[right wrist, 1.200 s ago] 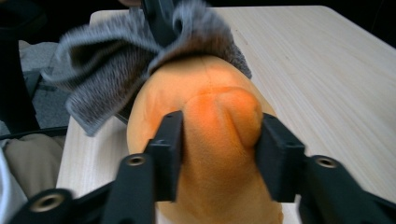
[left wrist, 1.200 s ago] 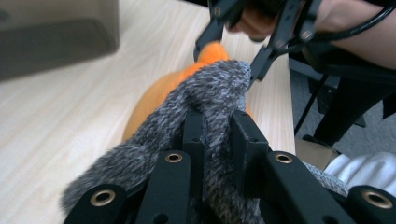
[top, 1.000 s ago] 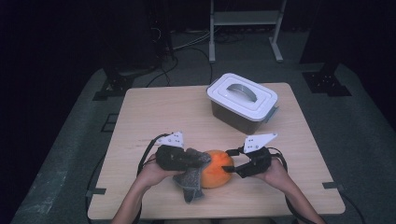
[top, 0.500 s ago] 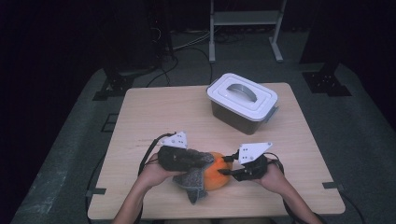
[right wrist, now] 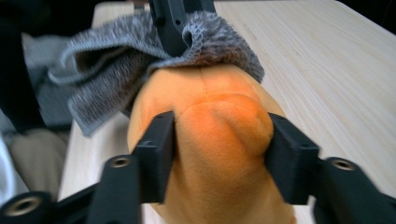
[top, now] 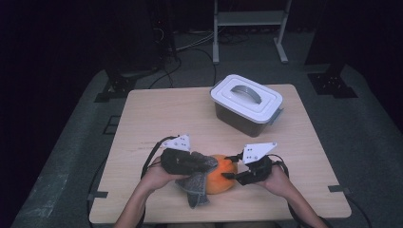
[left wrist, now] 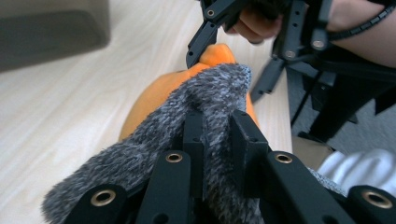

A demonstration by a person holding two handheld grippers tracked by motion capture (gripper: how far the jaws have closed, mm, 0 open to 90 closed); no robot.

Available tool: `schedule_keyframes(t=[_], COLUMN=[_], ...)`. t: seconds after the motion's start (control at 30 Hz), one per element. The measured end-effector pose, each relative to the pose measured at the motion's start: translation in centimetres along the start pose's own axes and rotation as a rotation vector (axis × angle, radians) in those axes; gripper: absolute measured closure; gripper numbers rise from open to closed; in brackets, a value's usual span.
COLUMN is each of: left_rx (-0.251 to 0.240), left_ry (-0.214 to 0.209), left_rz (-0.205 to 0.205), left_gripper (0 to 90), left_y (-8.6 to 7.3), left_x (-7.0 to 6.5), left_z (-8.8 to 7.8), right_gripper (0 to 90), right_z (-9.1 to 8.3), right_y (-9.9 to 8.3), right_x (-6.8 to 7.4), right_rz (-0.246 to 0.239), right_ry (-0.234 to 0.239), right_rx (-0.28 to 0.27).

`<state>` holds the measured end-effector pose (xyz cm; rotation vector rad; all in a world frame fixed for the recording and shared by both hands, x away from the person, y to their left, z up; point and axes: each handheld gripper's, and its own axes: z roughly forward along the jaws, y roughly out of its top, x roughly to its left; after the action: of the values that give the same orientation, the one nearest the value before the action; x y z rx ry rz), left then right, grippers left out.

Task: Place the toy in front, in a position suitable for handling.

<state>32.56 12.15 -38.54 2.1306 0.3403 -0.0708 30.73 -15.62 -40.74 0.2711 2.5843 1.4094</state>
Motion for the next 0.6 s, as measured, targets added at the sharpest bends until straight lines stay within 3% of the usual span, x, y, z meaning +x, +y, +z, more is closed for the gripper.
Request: schedule_keyframes(t=[0.13,0.23,0.3,0.33,0.43,0.5,0.6], left_rx=[0.0,0.003,-0.011,-0.02,-0.033,-0.035,-0.018], left_ry=[0.01,0.021,-0.001,-0.011,-0.027,-0.046,-0.059], left_rz=[-0.036,-0.07,-0.096,-0.098,-0.097,-0.09,-0.064], left_gripper=[77.7,77.7,77.7,77.6,77.6,77.6,77.3], left_y=[-0.7,-1.6,-2.1,-2.1,-1.8,-1.5,-1.1], left_x=[0.8,1.5,1.9,1.9,1.7,1.3,0.6], left_z=[-0.2,-0.2,0.0,0.1,0.4,0.7,1.3], right_gripper=[54.0,53.4,47.5,44.1,35.9,35.1,34.4], right_z=[-0.3,-0.7,-0.8,-0.9,-1.2,-1.2,-0.6], right_y=[-0.2,-0.9,-1.4,-1.4,-0.9,-0.7,-0.3], right_x=[-0.2,-1.1,-1.6,-1.7,-1.6,-1.5,-0.9], right_rz=[-0.031,0.012,0.076,0.099,0.095,0.114,0.102], right_ry=[-0.006,-0.005,0.004,0.008,0.0,0.028,0.051], right_rx=[0.017,0.013,0.005,0.005,0.011,-0.024,0.003])
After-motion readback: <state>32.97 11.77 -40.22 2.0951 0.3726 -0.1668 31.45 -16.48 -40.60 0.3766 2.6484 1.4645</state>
